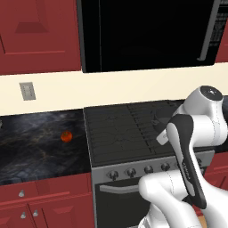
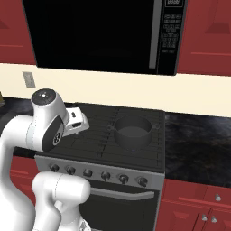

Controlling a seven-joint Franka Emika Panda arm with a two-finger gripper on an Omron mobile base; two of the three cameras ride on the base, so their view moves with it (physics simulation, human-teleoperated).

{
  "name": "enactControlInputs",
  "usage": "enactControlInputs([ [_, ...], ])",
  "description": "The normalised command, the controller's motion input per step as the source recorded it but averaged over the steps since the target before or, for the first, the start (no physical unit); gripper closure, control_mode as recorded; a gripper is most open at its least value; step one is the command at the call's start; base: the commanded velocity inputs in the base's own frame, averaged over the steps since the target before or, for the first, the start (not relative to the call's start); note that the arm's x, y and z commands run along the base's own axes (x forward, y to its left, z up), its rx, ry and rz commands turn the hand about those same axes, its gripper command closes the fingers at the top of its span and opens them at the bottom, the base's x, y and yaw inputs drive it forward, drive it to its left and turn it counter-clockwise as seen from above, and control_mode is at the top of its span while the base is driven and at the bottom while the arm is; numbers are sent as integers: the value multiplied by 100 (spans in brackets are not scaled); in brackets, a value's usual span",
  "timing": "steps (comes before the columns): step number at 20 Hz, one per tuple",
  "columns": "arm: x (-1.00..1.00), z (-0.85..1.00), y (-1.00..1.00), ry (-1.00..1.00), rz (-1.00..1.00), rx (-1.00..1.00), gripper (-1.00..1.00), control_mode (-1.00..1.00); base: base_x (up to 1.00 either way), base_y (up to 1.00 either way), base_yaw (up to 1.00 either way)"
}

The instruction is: Turn on the burner for the pot on the stove. Wait thirty seconds for the pot to heat up. Then add the tomato to the pot.

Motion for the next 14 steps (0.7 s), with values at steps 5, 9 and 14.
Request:
enactControlInputs([
  [5,0,0,0,0,0,0,-100,-100,0,0,0],
  [9,0,0,0,0,0,0,-100,-100,0,0,0],
  [14,0,0,0,0,0,0,-100,-100,0,0,0],
])
